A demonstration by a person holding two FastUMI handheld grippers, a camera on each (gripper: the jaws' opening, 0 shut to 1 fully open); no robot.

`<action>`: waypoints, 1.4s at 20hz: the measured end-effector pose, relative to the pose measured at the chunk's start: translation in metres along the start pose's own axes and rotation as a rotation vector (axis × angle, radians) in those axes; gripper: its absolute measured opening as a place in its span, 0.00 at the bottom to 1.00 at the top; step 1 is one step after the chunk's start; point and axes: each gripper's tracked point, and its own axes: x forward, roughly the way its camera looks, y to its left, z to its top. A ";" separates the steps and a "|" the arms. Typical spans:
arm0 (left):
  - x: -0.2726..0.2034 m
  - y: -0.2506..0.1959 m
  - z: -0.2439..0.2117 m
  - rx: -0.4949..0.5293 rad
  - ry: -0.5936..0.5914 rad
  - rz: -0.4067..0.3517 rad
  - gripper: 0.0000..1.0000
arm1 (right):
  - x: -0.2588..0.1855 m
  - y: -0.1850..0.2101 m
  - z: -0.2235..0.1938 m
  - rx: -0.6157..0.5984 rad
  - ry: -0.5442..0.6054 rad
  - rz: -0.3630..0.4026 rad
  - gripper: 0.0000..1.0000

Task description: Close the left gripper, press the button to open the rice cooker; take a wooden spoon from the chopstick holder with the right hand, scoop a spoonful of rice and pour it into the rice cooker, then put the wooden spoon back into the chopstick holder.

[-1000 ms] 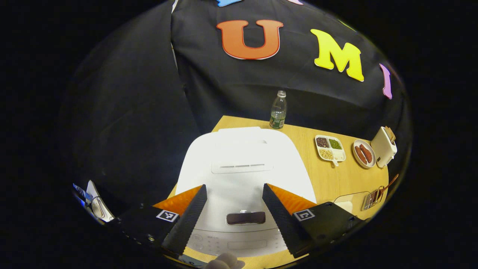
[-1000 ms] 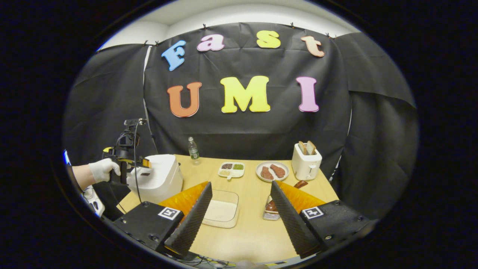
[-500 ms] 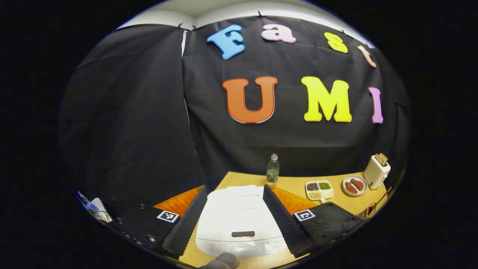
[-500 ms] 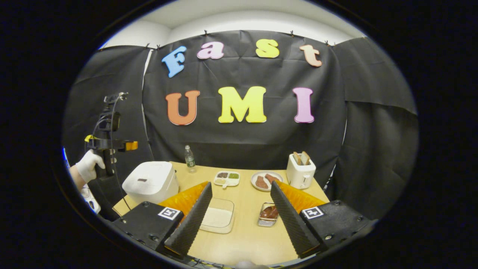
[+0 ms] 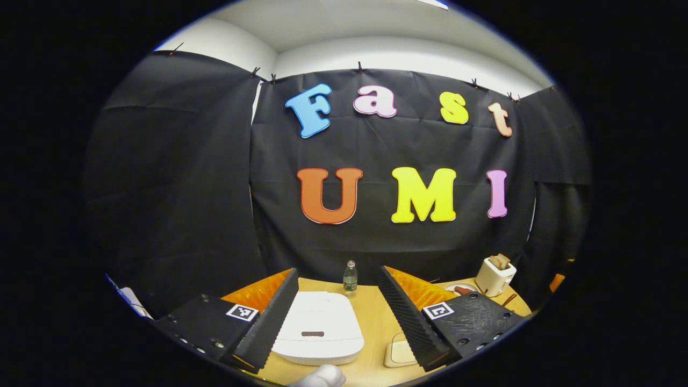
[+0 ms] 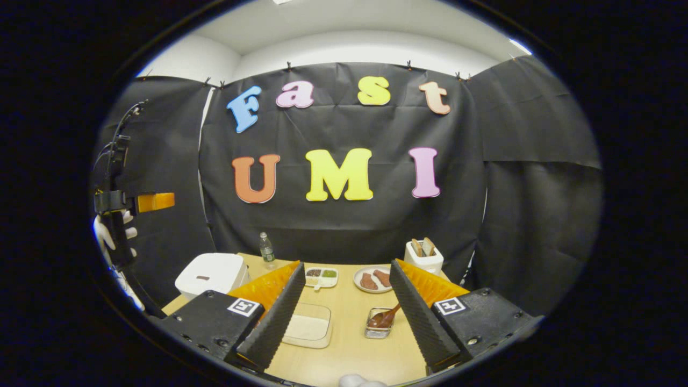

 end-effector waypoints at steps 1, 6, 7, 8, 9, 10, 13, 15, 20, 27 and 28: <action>-0.009 -0.003 0.002 -0.001 -0.009 -0.008 0.95 | -0.003 -0.002 0.004 0.008 -0.012 -0.008 0.99; -0.048 -0.023 -0.004 -0.007 -0.018 -0.044 0.96 | -0.018 -0.009 0.025 0.007 -0.070 -0.036 0.99; -0.054 -0.025 -0.007 -0.005 -0.010 -0.047 0.95 | -0.020 -0.010 0.028 0.000 -0.080 -0.041 0.99; -0.060 -0.026 -0.008 -0.006 -0.014 -0.052 0.95 | -0.022 -0.010 0.031 -0.004 -0.088 -0.042 0.99; -0.064 -0.028 -0.007 0.000 -0.018 -0.051 0.95 | -0.024 -0.008 0.034 -0.005 -0.100 -0.041 0.99; -0.068 -0.027 -0.005 0.005 -0.030 -0.051 0.95 | -0.026 -0.007 0.037 -0.006 -0.106 -0.042 0.99; -0.079 -0.032 -0.004 0.001 -0.037 -0.064 0.95 | -0.031 -0.008 0.044 -0.004 -0.126 -0.045 1.00; -0.080 -0.031 -0.006 0.003 -0.032 -0.064 0.95 | -0.033 -0.007 0.045 -0.001 -0.126 -0.042 0.99; -0.084 -0.034 -0.008 0.006 -0.032 -0.069 0.95 | -0.037 -0.009 0.048 0.003 -0.132 -0.045 1.00; -0.087 -0.036 -0.005 0.011 -0.044 -0.081 0.95 | -0.041 -0.008 0.056 0.007 -0.150 -0.044 1.00; -0.090 -0.036 -0.002 0.015 -0.050 -0.085 0.95 | -0.040 -0.006 0.057 0.007 -0.149 -0.042 0.99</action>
